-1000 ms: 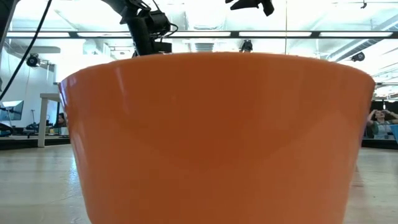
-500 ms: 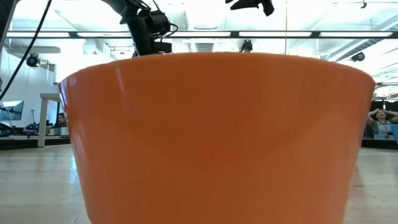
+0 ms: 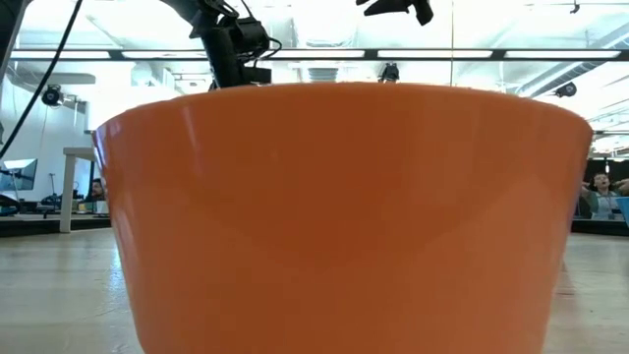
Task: Pick & Place Mini bowls
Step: Put the top red bowl on the right side of the shelf, then stack the left blue bowl on top of the blue bowl on the shelf
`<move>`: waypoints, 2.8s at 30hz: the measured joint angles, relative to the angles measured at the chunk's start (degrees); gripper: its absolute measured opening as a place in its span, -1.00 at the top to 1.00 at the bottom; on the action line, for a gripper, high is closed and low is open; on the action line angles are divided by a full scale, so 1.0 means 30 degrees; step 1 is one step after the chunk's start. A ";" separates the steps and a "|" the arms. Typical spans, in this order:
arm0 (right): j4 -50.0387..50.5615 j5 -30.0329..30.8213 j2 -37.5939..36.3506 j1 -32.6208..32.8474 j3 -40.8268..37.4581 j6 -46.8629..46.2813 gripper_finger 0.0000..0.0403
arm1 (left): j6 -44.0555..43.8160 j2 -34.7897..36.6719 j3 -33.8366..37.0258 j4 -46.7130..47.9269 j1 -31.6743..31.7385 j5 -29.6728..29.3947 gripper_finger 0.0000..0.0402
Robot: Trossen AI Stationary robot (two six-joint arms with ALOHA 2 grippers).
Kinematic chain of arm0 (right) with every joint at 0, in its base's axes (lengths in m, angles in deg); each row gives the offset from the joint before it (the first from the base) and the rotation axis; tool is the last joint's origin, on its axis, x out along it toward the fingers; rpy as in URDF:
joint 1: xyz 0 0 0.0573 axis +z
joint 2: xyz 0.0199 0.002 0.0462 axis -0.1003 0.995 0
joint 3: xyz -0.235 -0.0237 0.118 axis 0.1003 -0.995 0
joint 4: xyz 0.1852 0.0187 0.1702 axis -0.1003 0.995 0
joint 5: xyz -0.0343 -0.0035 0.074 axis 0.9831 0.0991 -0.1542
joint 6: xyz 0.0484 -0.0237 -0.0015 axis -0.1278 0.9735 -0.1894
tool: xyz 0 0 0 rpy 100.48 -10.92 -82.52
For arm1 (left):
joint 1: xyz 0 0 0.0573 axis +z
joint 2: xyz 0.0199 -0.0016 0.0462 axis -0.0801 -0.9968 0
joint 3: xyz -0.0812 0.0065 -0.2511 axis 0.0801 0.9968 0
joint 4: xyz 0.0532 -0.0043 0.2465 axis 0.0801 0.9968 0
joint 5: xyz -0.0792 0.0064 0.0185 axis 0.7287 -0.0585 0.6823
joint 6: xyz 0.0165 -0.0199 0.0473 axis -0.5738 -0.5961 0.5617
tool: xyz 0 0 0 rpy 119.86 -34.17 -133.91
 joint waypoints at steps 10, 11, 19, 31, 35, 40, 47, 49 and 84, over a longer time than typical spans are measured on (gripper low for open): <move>0.0000 0.0000 0.0000 0.0000 0.0000 0.0000 0.39 | 0.0045 0.0000 -0.0001 -0.0104 -0.0007 -0.0529 0.63; 0.0000 0.0000 0.0000 0.0000 0.0000 0.0005 0.39 | -0.0003 0.0006 -0.0032 -0.0075 -0.0007 -0.0726 0.63; 0.0000 0.0003 0.0000 -0.0007 0.0000 0.0028 0.39 | -0.1165 0.0262 -0.1540 0.0891 -0.0350 0.1406 0.63; 0.0000 0.0051 0.0005 -0.0007 0.0000 0.0015 0.39 | -0.1216 0.0109 -0.0614 0.2461 -0.0801 0.3369 0.63; 0.0000 0.0051 0.0007 -0.0007 0.0000 0.0051 0.39 | -0.1187 0.0109 -0.0227 0.2692 -0.0794 0.2642 0.63; 0.0000 0.0051 0.0007 -0.0015 0.0000 0.0051 0.39 | -0.0922 0.0109 -0.0015 0.2955 -0.0794 0.1073 0.63; -0.0007 0.0044 0.0007 -0.0015 0.0000 0.0051 0.39 | -0.0876 0.0109 -0.0015 0.3608 -0.0794 0.0217 0.63; -0.0007 0.0044 0.0007 -0.0015 0.0000 0.0051 0.39 | -0.0706 0.0109 -0.0015 0.3728 -0.0794 0.0201 0.63; -0.0132 -0.0015 0.0007 -0.0022 0.0000 0.0087 0.39 | -0.7291 0.6909 0.0763 1.1846 -0.5336 0.2418 0.63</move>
